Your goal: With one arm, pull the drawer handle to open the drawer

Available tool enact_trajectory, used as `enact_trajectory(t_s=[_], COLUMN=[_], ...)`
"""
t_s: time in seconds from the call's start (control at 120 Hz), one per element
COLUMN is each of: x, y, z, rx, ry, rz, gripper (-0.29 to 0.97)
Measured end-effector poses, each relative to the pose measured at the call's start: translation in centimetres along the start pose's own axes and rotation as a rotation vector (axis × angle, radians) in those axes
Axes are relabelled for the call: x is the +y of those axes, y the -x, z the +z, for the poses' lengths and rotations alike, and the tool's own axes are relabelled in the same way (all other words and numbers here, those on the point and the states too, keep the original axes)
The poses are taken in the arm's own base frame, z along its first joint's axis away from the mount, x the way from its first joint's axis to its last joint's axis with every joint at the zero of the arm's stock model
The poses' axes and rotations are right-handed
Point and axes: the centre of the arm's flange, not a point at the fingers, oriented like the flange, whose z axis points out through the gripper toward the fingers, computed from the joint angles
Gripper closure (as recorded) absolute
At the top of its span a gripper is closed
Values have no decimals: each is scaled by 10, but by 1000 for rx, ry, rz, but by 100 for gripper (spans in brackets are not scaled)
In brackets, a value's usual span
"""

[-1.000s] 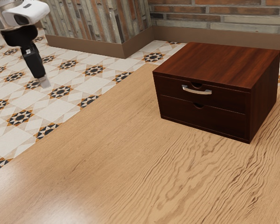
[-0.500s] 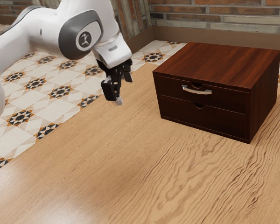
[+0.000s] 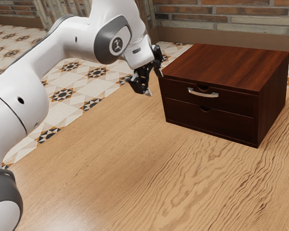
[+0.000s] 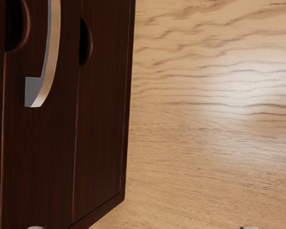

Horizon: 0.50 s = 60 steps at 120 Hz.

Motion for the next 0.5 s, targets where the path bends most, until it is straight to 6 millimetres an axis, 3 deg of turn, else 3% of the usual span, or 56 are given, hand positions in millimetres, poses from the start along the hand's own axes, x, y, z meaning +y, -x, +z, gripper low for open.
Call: enact_trajectory(t_s=[0.5], x=[-29], y=[-45], z=[20], rx=[147], ry=[-61], rz=[-33], gripper=[27])
